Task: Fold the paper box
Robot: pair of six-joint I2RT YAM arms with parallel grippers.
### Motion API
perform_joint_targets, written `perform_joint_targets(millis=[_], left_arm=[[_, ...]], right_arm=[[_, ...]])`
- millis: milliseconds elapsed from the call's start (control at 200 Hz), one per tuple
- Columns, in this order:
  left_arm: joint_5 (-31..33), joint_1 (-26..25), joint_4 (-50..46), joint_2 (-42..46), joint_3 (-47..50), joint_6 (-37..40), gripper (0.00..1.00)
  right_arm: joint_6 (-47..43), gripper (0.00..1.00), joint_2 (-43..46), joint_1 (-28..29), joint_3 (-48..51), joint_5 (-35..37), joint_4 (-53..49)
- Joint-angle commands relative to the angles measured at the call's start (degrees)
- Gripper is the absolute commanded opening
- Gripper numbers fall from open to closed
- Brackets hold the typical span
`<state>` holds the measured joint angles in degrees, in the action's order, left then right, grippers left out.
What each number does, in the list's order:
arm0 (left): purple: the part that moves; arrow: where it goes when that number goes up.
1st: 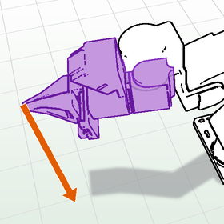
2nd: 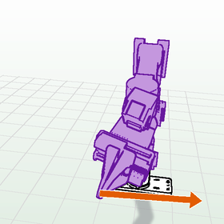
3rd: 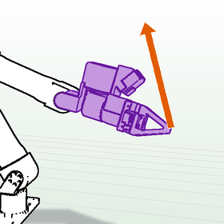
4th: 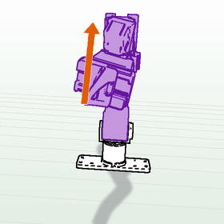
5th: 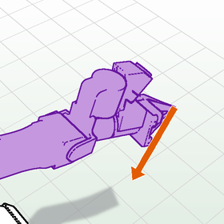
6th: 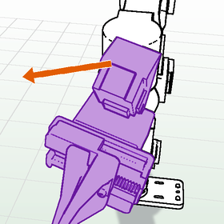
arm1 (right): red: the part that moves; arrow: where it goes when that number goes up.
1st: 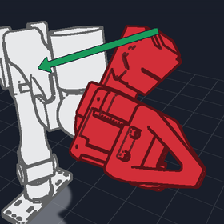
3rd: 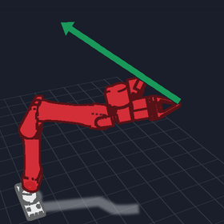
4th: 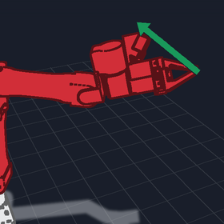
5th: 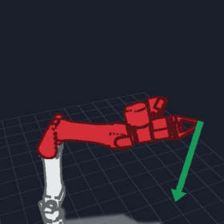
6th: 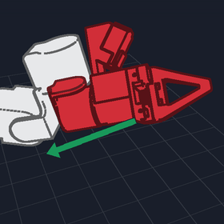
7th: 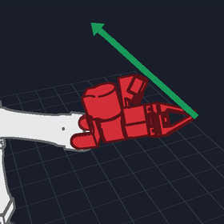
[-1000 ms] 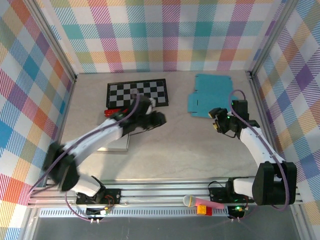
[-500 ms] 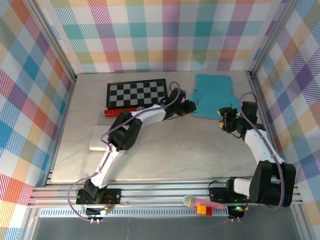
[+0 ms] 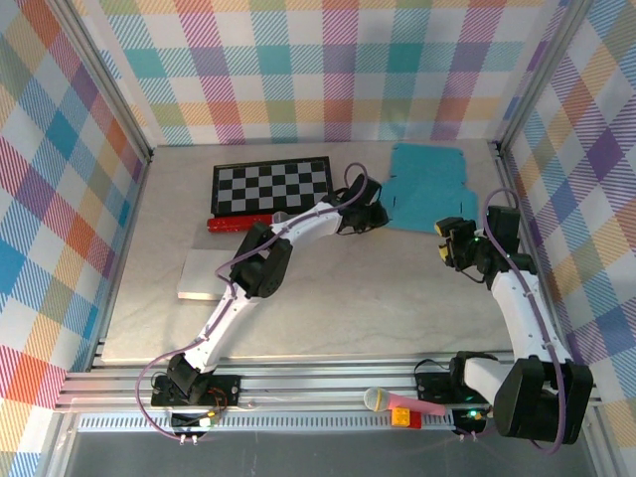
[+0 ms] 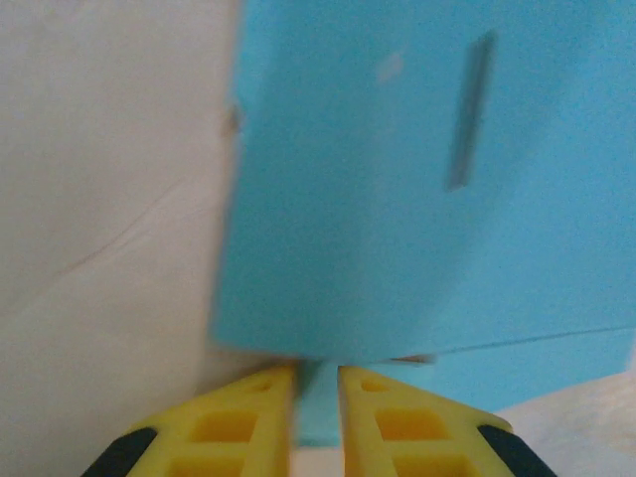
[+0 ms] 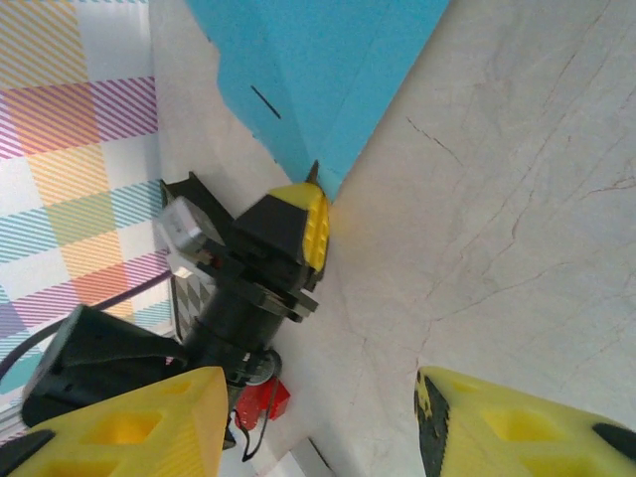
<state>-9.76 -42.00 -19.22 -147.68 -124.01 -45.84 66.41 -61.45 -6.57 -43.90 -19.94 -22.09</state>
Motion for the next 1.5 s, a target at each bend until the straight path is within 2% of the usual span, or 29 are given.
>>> perform_joint_targets(millis=[0,140,220,300,395,485,605,720,875,960,1085,1340,1495], left_arm=[[1.24,-0.32,-8.92,0.89,6.25,-3.06,0.18],[2.01,-0.25,0.3,8.79,18.17,-6.21,0.18],[1.68,-0.47,2.78,13.07,21.67,-7.02,0.18],[1.85,-1.21,7.64,17.66,24.93,-6.86,0.2],[1.68,-1.83,10.77,22.15,28.34,-5.97,0.24],[2.12,-1.93,13.02,26.22,31.5,-4.43,0.27],[2.04,-1.84,15.39,30.39,35.95,-4.63,0.3],[2.09,-1.86,16.31,33.56,39.5,-5.39,0.31],[2.29,-1.21,19.56,37.45,45.35,-9.06,0.33],[2.3,-1.03,20.54,39.13,47.71,-11.16,0.33],[2.14,-1.06,21.85,41.4,51.64,-14.62,0.33],[0.96,-0.98,19.12,43.98,54.61,-12.53,0.35],[0.19,-0.74,18.87,43.05,55.45,-11.91,0.35]], right_arm=[[-2.4,0.54,0.04,-0.11,-2.67,1.05,-2.76],[-5.11,0.54,-0.17,-0.1,-2.86,2.35,-3.26],[-8.99,0.54,-4.09,-0.11,-3.94,4.58,-1.64],[-12.92,0.54,-13.02,-0.19,-8.45,4.77,1.01],[-15.0,0.51,-26.43,-0.18,-18.23,2.71,1.2],[-14.67,0.48,-37.46,-0.2,-27.19,3.15,0.23],[-12.23,0.48,-47.08,-0.09,-34.89,4.2,-0.57],[-10.25,0.49,-55.61,1.04,-42.38,4.38,-7.29],[-14.4,0.49,-64.27,5.33,-52.87,5.66,-22.97],[-14.74,0.49,-63.16,7.82,-50.71,6.26,-25.15],[-14.47,0.48,-58.13,10.54,-40.59,5.42,-23.54],[-18.65,0.48,-38.62,16.89,-17.4,3.39,-18.42],[-24.15,0.52,-28.02,17.03,-15.74,2.02,-18.07]])
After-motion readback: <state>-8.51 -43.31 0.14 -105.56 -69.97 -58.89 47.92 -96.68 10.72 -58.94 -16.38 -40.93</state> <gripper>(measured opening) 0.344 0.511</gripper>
